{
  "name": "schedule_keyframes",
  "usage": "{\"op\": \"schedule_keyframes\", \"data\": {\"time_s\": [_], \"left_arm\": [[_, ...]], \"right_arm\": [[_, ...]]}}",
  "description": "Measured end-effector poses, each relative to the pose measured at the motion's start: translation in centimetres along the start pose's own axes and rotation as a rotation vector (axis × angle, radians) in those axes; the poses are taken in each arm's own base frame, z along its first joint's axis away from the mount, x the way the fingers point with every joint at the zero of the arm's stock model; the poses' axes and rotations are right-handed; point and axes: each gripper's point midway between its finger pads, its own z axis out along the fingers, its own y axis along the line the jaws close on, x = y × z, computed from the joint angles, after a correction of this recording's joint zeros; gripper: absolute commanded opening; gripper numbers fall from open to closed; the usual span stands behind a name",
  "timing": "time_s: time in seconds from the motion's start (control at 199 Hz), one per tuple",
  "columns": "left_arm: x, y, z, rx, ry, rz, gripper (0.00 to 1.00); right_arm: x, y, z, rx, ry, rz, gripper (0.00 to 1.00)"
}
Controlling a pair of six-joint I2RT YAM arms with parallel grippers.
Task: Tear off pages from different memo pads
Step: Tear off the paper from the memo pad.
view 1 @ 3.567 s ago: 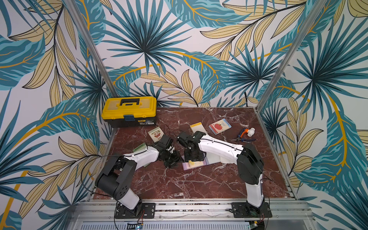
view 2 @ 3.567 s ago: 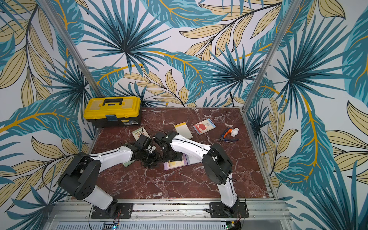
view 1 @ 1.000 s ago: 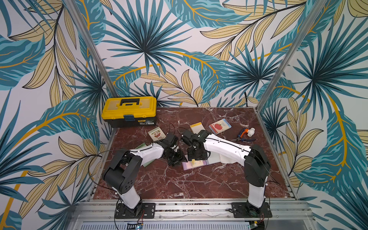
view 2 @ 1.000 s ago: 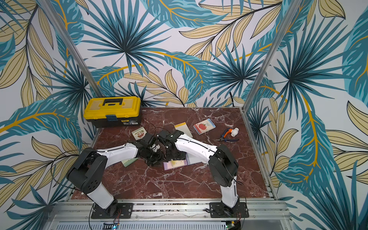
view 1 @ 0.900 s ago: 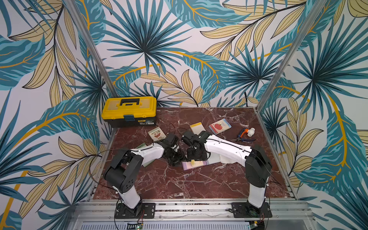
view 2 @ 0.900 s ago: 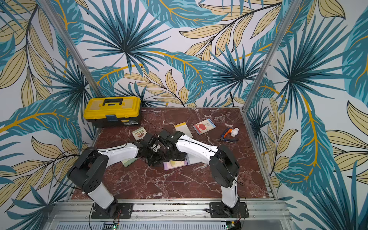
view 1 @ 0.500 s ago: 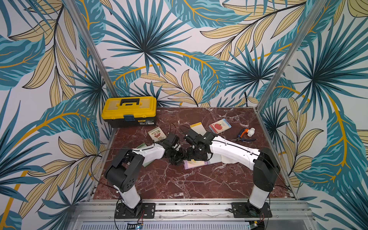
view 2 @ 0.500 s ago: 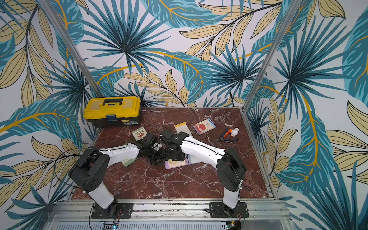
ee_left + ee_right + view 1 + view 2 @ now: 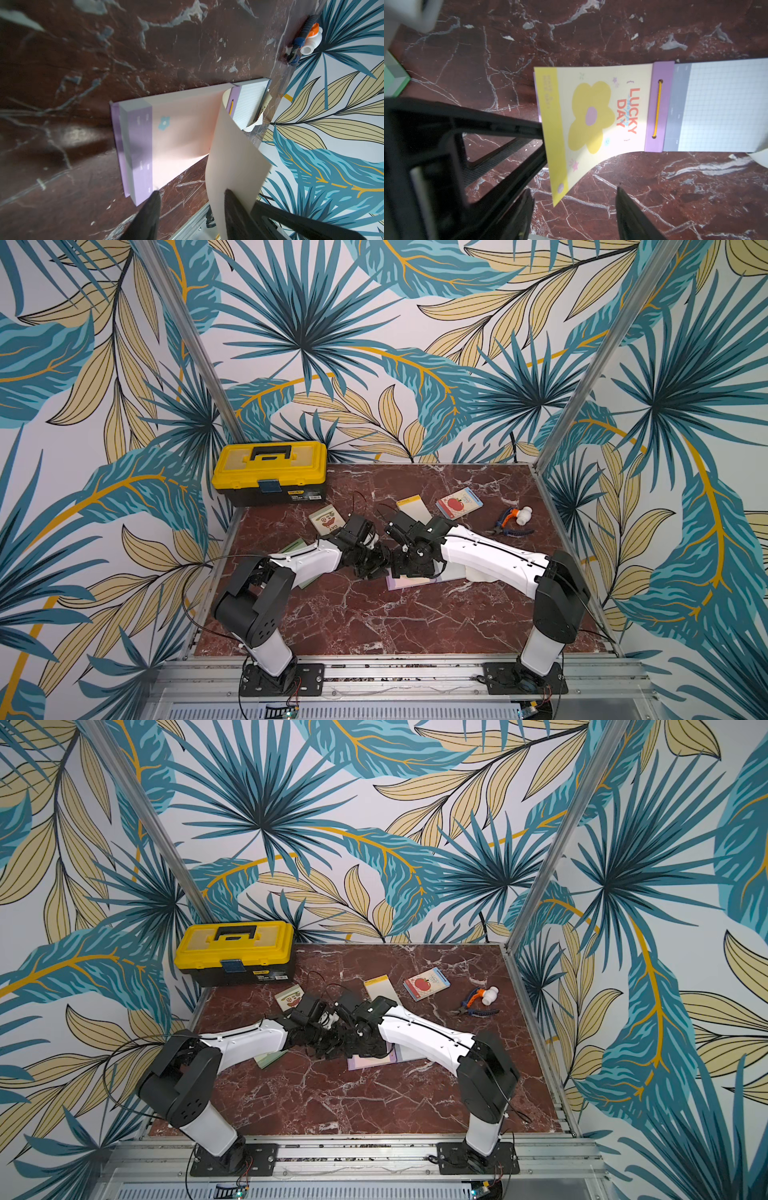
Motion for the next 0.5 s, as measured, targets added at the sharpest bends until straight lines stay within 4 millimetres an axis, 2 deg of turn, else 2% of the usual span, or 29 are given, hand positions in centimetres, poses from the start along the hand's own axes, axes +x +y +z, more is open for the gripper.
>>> {"op": "schedule_keyframes", "data": {"time_s": [0.221, 0.502], "left_arm": [[0.2, -0.2, 0.1, 0.003, 0.003, 0.000, 0.51], [0.5, -0.6, 0.4, 0.010, 0.004, 0.005, 0.51]], "right_arm": [[-0.4, -0.9, 0.5, 0.054, -0.020, -0.002, 0.63], [-1.0, -1.7, 1.2, 0.109, -0.052, -0.014, 0.49]]}}
